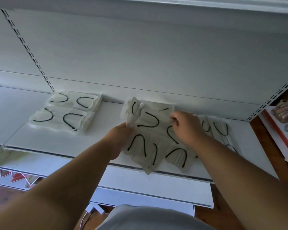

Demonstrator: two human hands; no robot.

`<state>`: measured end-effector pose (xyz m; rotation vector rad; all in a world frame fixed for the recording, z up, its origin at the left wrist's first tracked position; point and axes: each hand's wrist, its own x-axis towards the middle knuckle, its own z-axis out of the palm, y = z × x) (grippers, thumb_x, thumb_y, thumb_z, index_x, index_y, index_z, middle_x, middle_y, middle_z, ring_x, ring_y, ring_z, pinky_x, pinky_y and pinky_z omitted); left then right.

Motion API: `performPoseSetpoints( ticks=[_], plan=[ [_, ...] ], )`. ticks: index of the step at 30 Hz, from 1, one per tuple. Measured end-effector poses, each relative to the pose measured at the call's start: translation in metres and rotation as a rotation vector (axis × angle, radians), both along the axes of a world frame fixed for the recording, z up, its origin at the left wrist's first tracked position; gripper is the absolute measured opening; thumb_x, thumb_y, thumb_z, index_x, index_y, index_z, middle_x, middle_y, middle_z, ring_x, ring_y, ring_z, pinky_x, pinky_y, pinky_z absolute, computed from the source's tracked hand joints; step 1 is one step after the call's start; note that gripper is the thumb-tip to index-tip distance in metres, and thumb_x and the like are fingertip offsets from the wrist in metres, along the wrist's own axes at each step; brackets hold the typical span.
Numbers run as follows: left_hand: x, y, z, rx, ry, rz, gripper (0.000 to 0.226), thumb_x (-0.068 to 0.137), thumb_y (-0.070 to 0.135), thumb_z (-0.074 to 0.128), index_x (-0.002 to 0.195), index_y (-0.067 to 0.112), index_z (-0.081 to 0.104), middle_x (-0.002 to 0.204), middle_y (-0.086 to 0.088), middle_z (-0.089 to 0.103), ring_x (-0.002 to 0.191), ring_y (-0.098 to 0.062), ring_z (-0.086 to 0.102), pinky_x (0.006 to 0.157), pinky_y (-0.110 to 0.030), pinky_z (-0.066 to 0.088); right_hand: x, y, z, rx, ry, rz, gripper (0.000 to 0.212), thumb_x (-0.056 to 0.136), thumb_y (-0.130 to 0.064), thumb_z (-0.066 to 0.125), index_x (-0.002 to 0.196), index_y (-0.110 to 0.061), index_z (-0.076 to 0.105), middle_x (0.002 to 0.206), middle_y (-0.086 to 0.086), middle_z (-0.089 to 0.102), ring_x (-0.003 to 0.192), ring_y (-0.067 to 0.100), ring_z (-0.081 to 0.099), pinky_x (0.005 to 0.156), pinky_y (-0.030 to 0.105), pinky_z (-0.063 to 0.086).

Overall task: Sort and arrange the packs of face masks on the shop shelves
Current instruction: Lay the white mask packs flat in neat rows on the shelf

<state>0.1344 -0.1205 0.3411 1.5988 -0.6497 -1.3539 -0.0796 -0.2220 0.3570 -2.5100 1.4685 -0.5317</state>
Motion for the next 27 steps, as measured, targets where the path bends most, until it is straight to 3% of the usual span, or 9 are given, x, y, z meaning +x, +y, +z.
performPoseSetpoints(
  ticks=[2, 6, 9, 12, 16, 18, 21, 24, 27],
  plan=[
    [0.006, 0.001, 0.005, 0.064, 0.147, 0.026, 0.048, 0.105, 0.047, 0.041, 0.113, 0.008, 0.067, 0.09, -0.008, 0.077, 0.078, -0.021, 0.074, 0.067, -0.032, 0.058, 0.011, 0.003, -0.002, -0.061, 0.092, 0.107, 0.016, 0.08, 0.0, 0.055, 0.082, -0.013, 0.063, 0.077, 0.001, 0.06, 0.08, 0.032, 0.06, 0.065, 0.034, 0.039],
    [0.026, 0.001, 0.002, 0.105, 0.272, -0.127, 0.087, 0.097, 0.072, 0.015, 0.12, 0.007, 0.069, 0.117, -0.019, 0.072, 0.103, -0.033, 0.071, 0.09, -0.045, 0.055, 0.021, -0.001, -0.004, -0.141, 0.095, 0.109, 0.028, 0.069, 0.009, 0.061, 0.078, -0.017, 0.066, 0.078, 0.003, 0.064, 0.077, 0.029, 0.058, 0.07, 0.031, 0.029],
    [0.03, 0.0, -0.001, 0.096, 0.229, -0.215, 0.076, 0.096, 0.068, 0.031, 0.125, 0.008, 0.066, 0.119, -0.016, 0.072, 0.108, -0.032, 0.069, 0.091, -0.045, 0.056, 0.029, -0.004, -0.006, -0.148, 0.156, 0.15, 0.026, 0.069, 0.004, 0.064, 0.081, -0.019, 0.068, 0.081, 0.004, 0.064, 0.081, 0.03, 0.058, 0.076, 0.031, 0.026],
    [0.023, -0.001, 0.001, 0.097, 0.169, -0.279, 0.048, 0.096, 0.05, 0.053, 0.114, 0.007, 0.068, 0.1, -0.01, 0.077, 0.085, -0.021, 0.075, 0.07, -0.031, 0.059, 0.044, 0.006, -0.01, -0.142, 0.133, 0.213, 0.019, 0.074, -0.007, 0.069, 0.088, -0.02, 0.069, 0.087, 0.003, 0.065, 0.088, 0.031, 0.059, 0.079, 0.034, 0.032],
    [0.024, -0.006, 0.002, 0.087, 0.105, -0.387, 0.044, 0.083, 0.03, 0.074, 0.118, 0.004, 0.065, 0.109, -0.015, 0.074, 0.099, -0.029, 0.072, 0.089, -0.041, 0.058, 0.045, 0.025, -0.017, -0.137, 0.168, 0.112, 0.053, 0.077, -0.031, 0.079, 0.125, -0.015, 0.062, 0.126, 0.012, 0.059, 0.117, 0.035, 0.054, 0.099, 0.048, 0.044],
    [0.022, -0.008, 0.001, 0.083, 0.043, -0.4, 0.032, 0.088, 0.019, 0.071, 0.116, 0.006, 0.066, 0.109, -0.014, 0.074, 0.104, -0.032, 0.071, 0.096, -0.047, 0.056, 0.037, 0.04, -0.018, -0.184, 0.168, -0.033, 0.057, 0.073, -0.039, 0.082, 0.119, -0.011, 0.062, 0.117, 0.014, 0.06, 0.106, 0.036, 0.058, 0.087, 0.046, 0.051],
    [0.017, -0.007, -0.004, 0.032, -0.136, -0.46, 0.029, 0.084, 0.01, 0.076, 0.112, 0.01, 0.068, 0.107, -0.012, 0.074, 0.101, -0.032, 0.071, 0.092, -0.051, 0.058, 0.015, 0.076, -0.034, -0.147, 0.052, -0.157, 0.028, 0.086, -0.034, 0.071, 0.096, -0.01, 0.062, 0.084, 0.009, 0.062, 0.074, 0.029, 0.06, 0.062, 0.036, 0.05],
    [0.01, -0.008, -0.008, 0.003, -0.237, -0.471, 0.044, 0.071, 0.017, 0.084, 0.111, 0.016, 0.068, 0.106, -0.008, 0.073, 0.101, -0.029, 0.069, 0.09, -0.048, 0.058, 0.008, 0.104, -0.057, -0.028, 0.042, -0.122, 0.024, 0.093, -0.032, 0.049, 0.097, -0.013, 0.064, 0.079, 0.005, 0.065, 0.07, 0.029, 0.061, 0.064, 0.039, 0.049],
    [0.001, -0.008, -0.005, -0.019, -0.378, -0.517, 0.026, 0.077, 0.015, 0.079, 0.099, 0.022, 0.066, 0.097, -0.002, 0.07, 0.093, -0.02, 0.067, 0.075, -0.031, 0.056, 0.024, 0.107, -0.06, 0.105, -0.17, -0.049, 0.036, 0.093, -0.031, 0.038, 0.105, -0.012, 0.066, 0.089, 0.005, 0.069, 0.08, 0.027, 0.063, 0.072, 0.039, 0.05]
  ],
)
